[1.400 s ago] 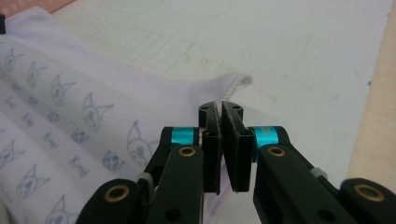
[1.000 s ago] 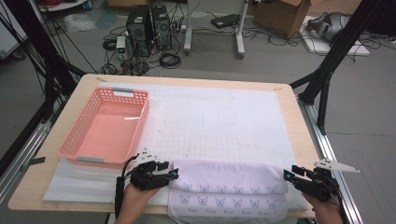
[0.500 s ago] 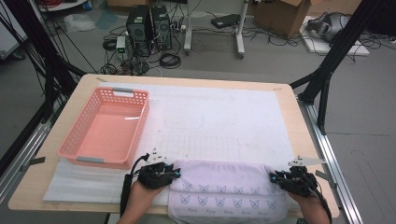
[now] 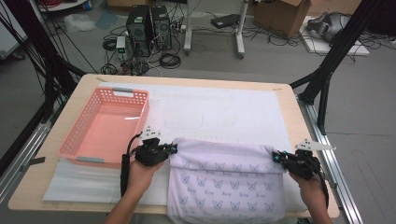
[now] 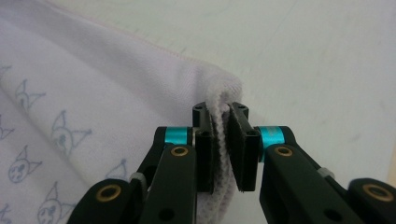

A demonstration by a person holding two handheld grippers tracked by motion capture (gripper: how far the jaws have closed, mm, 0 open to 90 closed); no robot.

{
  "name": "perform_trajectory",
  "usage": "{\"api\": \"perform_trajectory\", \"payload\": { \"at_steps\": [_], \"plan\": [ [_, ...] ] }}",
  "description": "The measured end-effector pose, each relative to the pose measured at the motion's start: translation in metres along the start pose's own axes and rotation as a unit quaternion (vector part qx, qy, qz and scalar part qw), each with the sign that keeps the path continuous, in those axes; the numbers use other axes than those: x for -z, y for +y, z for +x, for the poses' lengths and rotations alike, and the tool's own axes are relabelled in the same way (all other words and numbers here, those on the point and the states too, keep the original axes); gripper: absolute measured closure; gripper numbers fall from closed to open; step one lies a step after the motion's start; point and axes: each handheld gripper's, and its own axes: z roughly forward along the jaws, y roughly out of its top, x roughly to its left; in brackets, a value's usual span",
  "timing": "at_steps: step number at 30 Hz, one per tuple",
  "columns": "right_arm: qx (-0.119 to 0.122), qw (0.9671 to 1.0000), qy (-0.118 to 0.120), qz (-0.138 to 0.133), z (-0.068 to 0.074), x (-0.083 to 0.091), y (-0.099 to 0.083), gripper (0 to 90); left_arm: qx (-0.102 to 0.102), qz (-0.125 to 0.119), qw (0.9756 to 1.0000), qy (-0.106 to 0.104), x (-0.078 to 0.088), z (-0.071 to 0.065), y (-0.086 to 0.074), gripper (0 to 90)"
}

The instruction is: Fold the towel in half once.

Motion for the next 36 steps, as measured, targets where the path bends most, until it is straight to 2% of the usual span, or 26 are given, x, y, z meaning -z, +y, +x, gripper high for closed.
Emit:
{"api": "perform_trajectory", "payload": {
  "at_steps": [3, 6, 8, 9, 10, 14, 19, 23, 24, 25, 26, 27, 28, 29, 33, 36],
  "plan": [
    [-0.001, 1.0, -0.008, -0.006, -0.008, -0.011, 0.014, 81.8, -0.004, -0.001, 0.9999, 0.013, -0.01, 0.007, 0.013, 84.9],
    [0.005, 0.9998, -0.018, -0.008, -0.016, -0.023, 0.025, 81.8, 0.006, -0.005, 0.9997, 0.022, -0.02, 0.016, 0.023, 84.9],
    [0.002, 0.9997, -0.022, -0.012, -0.021, -0.029, 0.033, 81.7, 0.004, -0.013, 0.9996, 0.025, -0.025, 0.021, 0.029, 84.8],
    [0.006, 0.9996, -0.025, -0.009, -0.023, -0.032, 0.036, 81.7, 0.013, -0.021, 0.9994, 0.025, -0.028, 0.024, 0.03, 84.8],
    [0.012, 0.9994, -0.03, -0.009, -0.025, -0.035, 0.04, 81.7, 0.015, -0.016, 0.9995, 0.024, -0.03, 0.026, 0.031, 84.8],
    [0.023, 0.9988, -0.04, -0.014, -0.031, -0.045, 0.049, 81.6, 0.015, -0.022, 0.999, 0.036, -0.038, 0.032, 0.039, 84.7],
    [0.006, 0.9988, -0.043, -0.023, -0.038, -0.053, 0.053, 81.5, 0.019, -0.026, 0.9987, 0.041, -0.045, 0.038, 0.045, 84.7],
    [-0.003, 0.9985, -0.05, -0.022, -0.038, -0.06, 0.054, 81.4, 0.019, -0.008, 0.9988, 0.045, -0.052, 0.04, 0.041, 84.2],
    [-0.004, 0.9985, -0.051, -0.019, -0.038, -0.062, 0.053, 80.8, 0.02, -0.008, 0.9989, 0.043, -0.053, 0.04, 0.039, 83.0],
    [-0.008, 0.9985, -0.053, -0.014, -0.038, -0.064, 0.053, 78.5, 0.022, -0.014, 0.9987, 0.043, -0.053, 0.04, 0.037, 77.3],
    [-0.012, 0.9984, -0.054, -0.009, -0.038, -0.066, 0.052, 71.5, 0.026, -0.022, 0.9986, 0.04, -0.053, 0.041, 0.036, 66.0],
    [-0.018, 0.9983, -0.056, -0.004, -0.039, -0.066, 0.052, 59.4, 0.033, -0.018, 0.9986, 0.038, -0.053, 0.042, 0.035, 57.0],
    [-0.029, 0.9981, -0.055, -0.005, -0.04, -0.066, 0.051, 52.2, 0.037, -0.013, 0.9987, 0.033, -0.052, 0.042, 0.034, 53.3],
    [-0.041, 0.9978, -0.051, -0.008, -0.042, -0.064, 0.05, 49.6, 0.035, -0.009, 0.9989, 0.03, -0.051, 0.041, 0.033, 50.4],
    [-0.06, 0.9965, -0.053, -0.025, -0.045, -0.051, 0.047, 48.4, 0.025, -0.001, 0.9994, 0.025, -0.05, 0.035, 0.033, 47.8],
    [-0.062, 0.9968, -0.048, -0.015, -0.044, -0.045, 0.043, 51.6, 0.024, 0.004, 0.9994, 0.024, -0.052, 0.033, 0.031, 49.2]
  ]
}}
